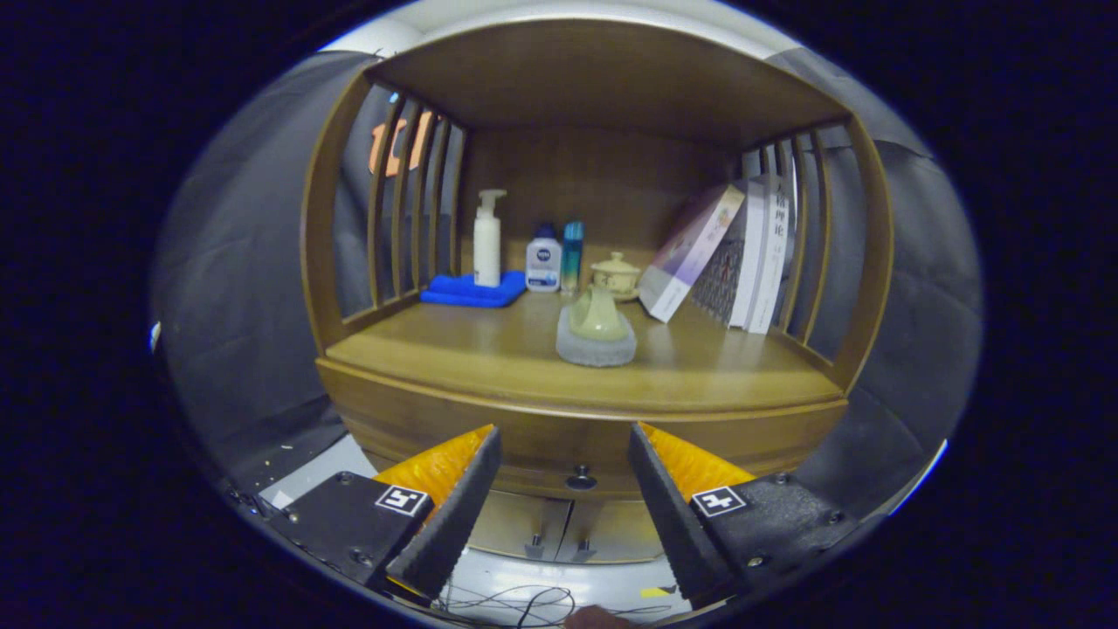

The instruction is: Pull open the drawer, take out the items inside it, and place them on the countertop above the cabinet.

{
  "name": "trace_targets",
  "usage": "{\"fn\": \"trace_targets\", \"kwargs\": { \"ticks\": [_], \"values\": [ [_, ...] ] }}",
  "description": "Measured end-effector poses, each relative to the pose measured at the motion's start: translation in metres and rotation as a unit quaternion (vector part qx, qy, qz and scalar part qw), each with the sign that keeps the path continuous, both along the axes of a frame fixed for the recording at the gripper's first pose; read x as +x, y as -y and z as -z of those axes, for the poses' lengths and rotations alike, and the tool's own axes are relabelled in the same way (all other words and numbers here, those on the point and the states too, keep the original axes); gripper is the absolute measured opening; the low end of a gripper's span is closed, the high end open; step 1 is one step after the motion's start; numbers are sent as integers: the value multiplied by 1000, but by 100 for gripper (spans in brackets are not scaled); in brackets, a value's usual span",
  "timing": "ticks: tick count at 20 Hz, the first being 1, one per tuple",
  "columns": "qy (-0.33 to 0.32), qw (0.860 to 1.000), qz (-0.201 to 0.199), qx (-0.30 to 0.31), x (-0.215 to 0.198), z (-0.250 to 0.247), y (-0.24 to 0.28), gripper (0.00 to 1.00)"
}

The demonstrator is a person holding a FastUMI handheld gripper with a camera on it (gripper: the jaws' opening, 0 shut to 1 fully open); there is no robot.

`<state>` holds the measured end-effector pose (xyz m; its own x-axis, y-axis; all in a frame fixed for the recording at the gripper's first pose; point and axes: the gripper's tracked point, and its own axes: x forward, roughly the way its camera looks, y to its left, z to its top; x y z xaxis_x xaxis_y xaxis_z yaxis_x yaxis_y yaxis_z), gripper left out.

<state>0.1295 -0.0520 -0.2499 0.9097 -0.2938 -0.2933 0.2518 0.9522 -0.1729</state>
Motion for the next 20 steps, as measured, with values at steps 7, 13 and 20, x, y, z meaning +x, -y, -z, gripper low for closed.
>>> {"fn": "trace_targets", "kwargs": {
  "ticks": [7,13,20],
  "values": [
    [95,994,-54,17,-43,-118,-29,96],
    [137,987,-85,15,-78,-202,-31,96],
    [151,984,-95,30,-113,-260,-37,96]
  ]
}}
